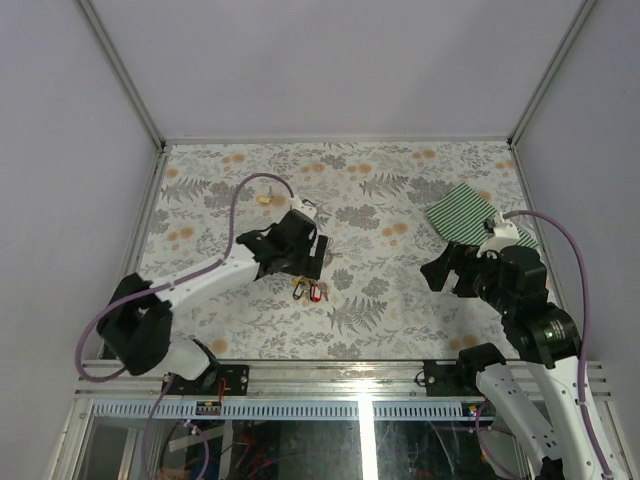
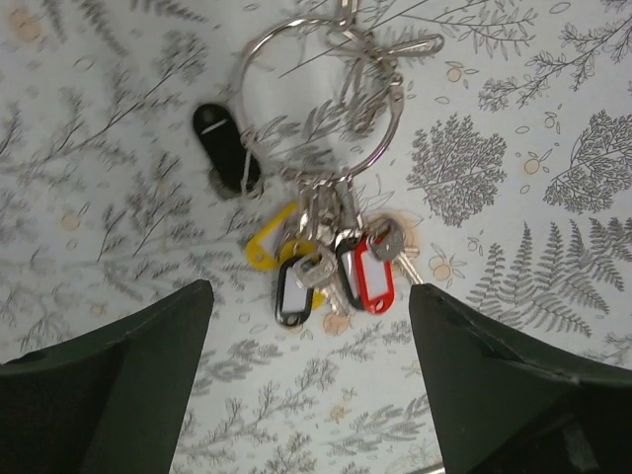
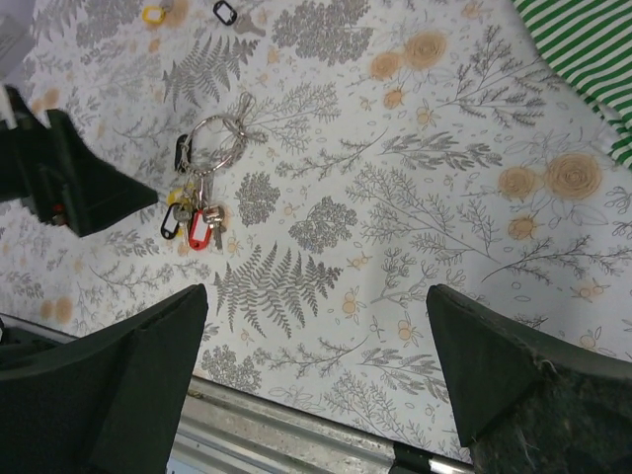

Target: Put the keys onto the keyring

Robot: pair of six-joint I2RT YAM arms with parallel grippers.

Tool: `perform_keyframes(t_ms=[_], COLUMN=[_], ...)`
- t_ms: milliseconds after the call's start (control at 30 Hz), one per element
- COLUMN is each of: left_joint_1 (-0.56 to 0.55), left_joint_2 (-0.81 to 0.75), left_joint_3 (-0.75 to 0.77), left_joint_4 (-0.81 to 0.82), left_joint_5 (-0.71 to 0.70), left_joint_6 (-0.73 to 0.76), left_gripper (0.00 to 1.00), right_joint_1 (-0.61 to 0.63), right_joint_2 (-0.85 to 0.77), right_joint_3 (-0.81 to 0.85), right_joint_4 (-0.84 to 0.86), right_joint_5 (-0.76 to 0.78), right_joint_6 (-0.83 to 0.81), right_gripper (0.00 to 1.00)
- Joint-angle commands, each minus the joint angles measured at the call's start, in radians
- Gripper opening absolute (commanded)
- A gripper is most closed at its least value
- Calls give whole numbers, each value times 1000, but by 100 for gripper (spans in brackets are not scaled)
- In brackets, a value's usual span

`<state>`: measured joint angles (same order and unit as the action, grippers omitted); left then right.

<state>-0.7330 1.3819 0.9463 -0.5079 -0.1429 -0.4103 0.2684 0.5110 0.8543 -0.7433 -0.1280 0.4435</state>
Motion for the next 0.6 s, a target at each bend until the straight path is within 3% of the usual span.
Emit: perform_keyframes(t_ms=[0, 133, 300, 433, 567], left_joint_1=[-11, -6, 54, 94, 142], left_joint_2=[144, 259, 320, 263, 135], left_joint_3=[130, 236, 314, 305, 218], left_joint_4=[60, 37, 21, -13, 3], left_joint_5=[78, 36, 115, 127, 182], left_joint_6=[183, 252, 251, 254, 260], left_gripper=[81, 79, 76, 76, 77], right_joint_1=[0, 1, 1, 1, 3], right_joint_2=[8, 15, 39, 99, 212], right_joint_3=[-11, -26, -54, -108, -226], right_joint_4=[40, 26, 38, 122, 362], right_joint_5=[-69, -80, -90, -148, -307], right_joint_6=[13, -1, 36, 126, 232], right_gripper=[99, 99, 99, 99, 99])
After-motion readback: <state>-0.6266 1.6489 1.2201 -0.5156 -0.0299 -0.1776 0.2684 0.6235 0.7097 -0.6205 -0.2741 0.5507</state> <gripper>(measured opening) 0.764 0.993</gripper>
